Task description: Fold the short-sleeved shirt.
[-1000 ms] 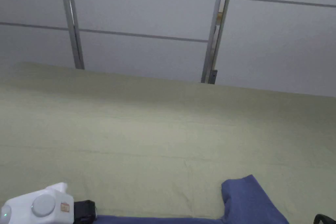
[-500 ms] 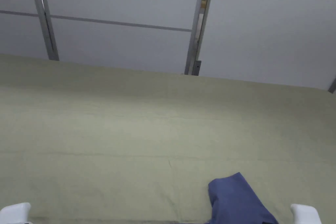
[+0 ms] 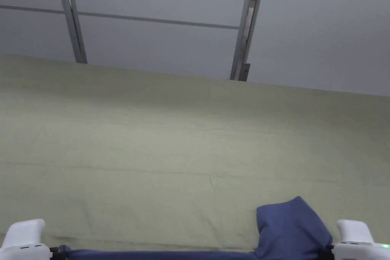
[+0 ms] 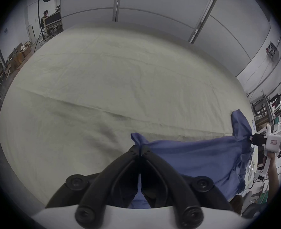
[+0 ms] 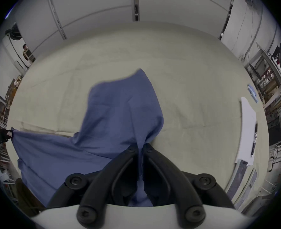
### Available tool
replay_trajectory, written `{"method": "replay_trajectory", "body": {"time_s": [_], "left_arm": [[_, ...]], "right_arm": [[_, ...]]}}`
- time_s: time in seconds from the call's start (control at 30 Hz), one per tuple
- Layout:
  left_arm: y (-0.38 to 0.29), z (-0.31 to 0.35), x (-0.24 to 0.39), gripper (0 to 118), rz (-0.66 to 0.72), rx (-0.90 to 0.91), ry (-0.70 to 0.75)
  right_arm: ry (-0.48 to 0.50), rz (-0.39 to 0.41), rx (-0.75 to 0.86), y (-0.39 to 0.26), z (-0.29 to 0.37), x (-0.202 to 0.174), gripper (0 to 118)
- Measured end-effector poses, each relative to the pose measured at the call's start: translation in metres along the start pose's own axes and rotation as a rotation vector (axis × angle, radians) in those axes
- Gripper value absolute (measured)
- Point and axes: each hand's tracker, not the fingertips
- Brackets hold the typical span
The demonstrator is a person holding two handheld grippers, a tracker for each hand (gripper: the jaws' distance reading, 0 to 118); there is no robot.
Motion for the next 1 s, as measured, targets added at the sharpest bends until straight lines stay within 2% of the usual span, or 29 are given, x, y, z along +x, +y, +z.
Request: {"method": "replay_trajectory", "body": {"time_s": [0.13,0.3,0.4,0.53,0.6,0.67,0.7,0.73,0.77,0.8,0.83,0.87,0.93,1.0], "left_arm": [[-0.015,0.042,-0.006,1,-0.061,0.007,0.019],[-0.069,0.073,-0.011,1,-0.106,-0.148,0.061],[-0.107,0.070,-0.012,1,-0.174,-0.253,0.090],[-0.145,0.041,-0.012,1,-0.248,-0.413,0.116],[-0.154,0.029,-0.012,1,-0.272,-0.444,0.145],[-0.156,0.023,-0.009,2,-0.264,-0.434,0.147],[-0.156,0.026,-0.007,14,-0.283,-0.411,0.161],[-0.152,0.031,-0.005,36,-0.307,-0.355,0.172],[-0.149,0.039,-0.003,76,-0.317,-0.309,0.188],[-0.145,0.049,-0.003,117,-0.320,-0.252,0.201],[-0.141,0.062,-0.003,118,-0.311,-0.198,0.191],[-0.135,0.081,-0.003,118,-0.286,-0.101,0.152],[-0.118,0.120,-0.002,118,-0.219,0.133,0.055],[-0.105,0.160,0.004,117,-0.148,0.391,0.002]], "right_arm": [[0.037,0.017,0.047,-0.017,0.062,0.018,5],[0.061,0.040,-0.010,-0.082,0.111,0.025,5],[0.034,0.086,-0.112,-0.132,0.104,0.026,5],[0.016,0.101,-0.312,-0.184,0.066,0.026,5],[-0.020,0.148,-0.369,-0.199,0.055,0.023,5],[-0.017,0.162,-0.332,-0.200,0.060,0.017,5],[-0.032,0.185,-0.309,-0.197,0.065,0.015,11],[-0.030,0.197,-0.294,-0.192,0.072,0.013,25],[-0.041,0.202,-0.267,-0.189,0.078,0.013,51],[-0.068,0.200,-0.218,-0.186,0.088,0.014,95],[-0.081,0.192,-0.173,-0.182,0.099,0.014,111],[-0.091,0.169,-0.100,-0.176,0.115,0.017,113],[-0.037,0.061,0.138,-0.163,0.156,0.020,113],[0.024,-0.084,0.390,-0.149,0.196,0.017,113]]}}
